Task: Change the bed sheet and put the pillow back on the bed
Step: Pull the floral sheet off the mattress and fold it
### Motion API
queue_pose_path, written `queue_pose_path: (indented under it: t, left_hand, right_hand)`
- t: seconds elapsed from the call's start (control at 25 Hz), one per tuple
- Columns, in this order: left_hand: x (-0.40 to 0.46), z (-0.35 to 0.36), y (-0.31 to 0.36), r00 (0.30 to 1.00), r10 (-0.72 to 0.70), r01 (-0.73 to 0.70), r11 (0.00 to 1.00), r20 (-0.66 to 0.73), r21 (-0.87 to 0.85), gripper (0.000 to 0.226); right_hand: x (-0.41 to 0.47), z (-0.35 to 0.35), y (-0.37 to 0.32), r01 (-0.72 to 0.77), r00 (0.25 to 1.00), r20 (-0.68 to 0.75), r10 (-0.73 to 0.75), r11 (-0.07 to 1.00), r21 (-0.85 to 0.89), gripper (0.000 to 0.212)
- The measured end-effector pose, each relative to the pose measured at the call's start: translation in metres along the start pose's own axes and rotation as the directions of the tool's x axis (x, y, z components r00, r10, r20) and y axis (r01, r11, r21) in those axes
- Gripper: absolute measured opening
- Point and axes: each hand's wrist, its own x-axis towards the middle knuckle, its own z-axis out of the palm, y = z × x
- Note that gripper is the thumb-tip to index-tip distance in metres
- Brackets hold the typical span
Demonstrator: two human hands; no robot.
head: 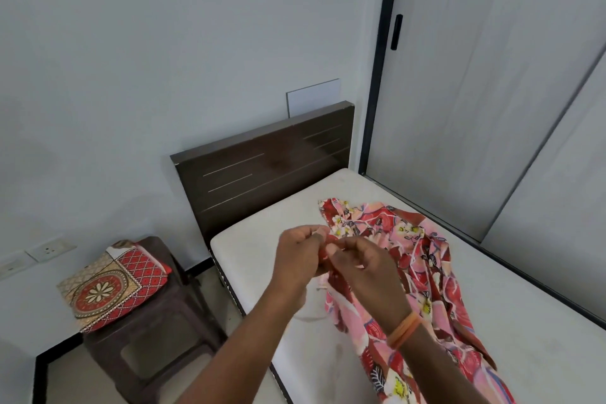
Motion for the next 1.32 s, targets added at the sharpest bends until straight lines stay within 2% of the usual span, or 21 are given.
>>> queue_pose_path:
  t: [0.08,0.16,0.28,0.36,0.4,0.52,0.6,0.68,0.76,0.84,0.92,0.96,1.04,1.08,1.12,1.2,1.28,1.32]
  left_hand:
    - [-0.011,0.013,0.004,0.984,-0.150,0.159,0.983,0.097,-0.095,0.022]
    - [-0.018,0.027,0.003,0.942,-0.236,0.275,0.950,0.239,-0.147,0.023]
    - [-0.029,0.050,-0.009,0.870,-0.239,0.288,0.956,0.431,-0.052,0.029]
    - [-0.036,0.061,-0.012,0.784,-0.216,0.286,0.958,0.582,-0.028,0.043]
    - [-0.037,0.065,-0.013,0.711,-0.206,0.324,0.945,0.672,-0.053,0.054]
    - [-0.041,0.076,-0.012,0.413,-0.243,0.485,0.874,0.878,0.014,0.084]
    - [-0.038,0.080,-0.014,0.241,-0.246,0.552,0.831,0.939,0.076,0.094]
    - [-0.035,0.084,-0.018,0.131,-0.264,0.546,0.824,0.956,0.153,0.093]
    - [-0.033,0.090,-0.026,0.148,-0.302,0.387,0.894,0.942,0.226,0.072]
    - [-0.031,0.097,-0.035,0.252,-0.274,0.143,0.959,0.928,0.244,0.041]
    - [-0.021,0.109,-0.050,0.332,-0.174,-0.144,0.962,0.927,0.232,0.027]
    - [-0.016,0.116,-0.061,0.328,-0.109,-0.318,0.923,0.938,0.219,0.027]
    - [-0.009,0.130,-0.083,0.232,-0.023,-0.656,0.734,0.973,0.173,0.032]
    - [-0.006,0.137,-0.093,0.185,-0.015,-0.755,0.637,0.983,0.152,0.032]
    - [-0.006,0.143,-0.102,0.149,-0.012,-0.802,0.584,0.989,0.128,0.027]
    - [-0.014,0.146,-0.116,0.102,0.015,-0.831,0.551,0.995,0.077,0.012]
    - [-0.029,0.141,-0.137,0.123,0.043,-0.829,0.553,0.992,0.079,0.011]
    - [-0.041,0.137,-0.150,0.148,0.035,-0.792,0.603,0.988,0.097,0.016]
  right_hand:
    - [-0.015,0.003,0.015,0.141,0.989,-0.013,-0.147,0.969,-0.201,0.024]
    - [-0.026,-0.004,0.032,0.167,0.959,-0.164,-0.232,0.928,-0.334,0.040]
    - [-0.039,-0.023,0.049,0.113,0.866,-0.376,-0.330,0.861,-0.496,0.049]
    - [-0.052,-0.040,0.048,0.125,0.843,-0.423,-0.333,0.886,-0.447,0.041]
    - [-0.060,-0.049,0.044,0.135,0.846,-0.430,-0.314,0.908,-0.397,0.038]
    - [-0.085,-0.073,0.043,0.096,0.858,-0.450,-0.246,0.939,-0.331,0.046]
    - [-0.101,-0.083,0.048,0.045,0.827,-0.506,-0.246,0.925,-0.376,0.035]
    - [-0.114,-0.090,0.054,-0.023,0.772,-0.577,-0.265,0.896,-0.443,0.020]
    - [-0.127,-0.091,0.056,-0.080,0.733,-0.648,-0.205,0.921,-0.382,0.019]
    - [-0.136,-0.092,0.044,-0.072,0.695,-0.719,0.018,0.996,-0.045,0.028]
    - [-0.145,-0.097,0.029,-0.015,0.681,-0.696,0.225,0.956,0.294,0.035]
    - [-0.149,-0.101,0.024,-0.008,0.678,-0.685,0.268,0.934,0.357,0.036]
    - [-0.156,-0.108,0.015,0.022,0.653,-0.698,0.294,0.914,0.405,0.038]
    - [-0.159,-0.112,0.011,0.040,0.632,-0.713,0.305,0.905,0.423,0.038]
    - [-0.162,-0.116,0.009,0.052,0.612,-0.727,0.311,0.901,0.430,0.038]
    - [-0.172,-0.125,0.006,0.039,0.557,-0.768,0.317,0.914,0.405,0.037]
    - [-0.184,-0.140,0.013,-0.008,0.458,-0.839,0.294,0.945,0.327,0.034]
    - [-0.190,-0.150,0.019,-0.034,0.405,-0.872,0.275,0.957,0.286,0.032]
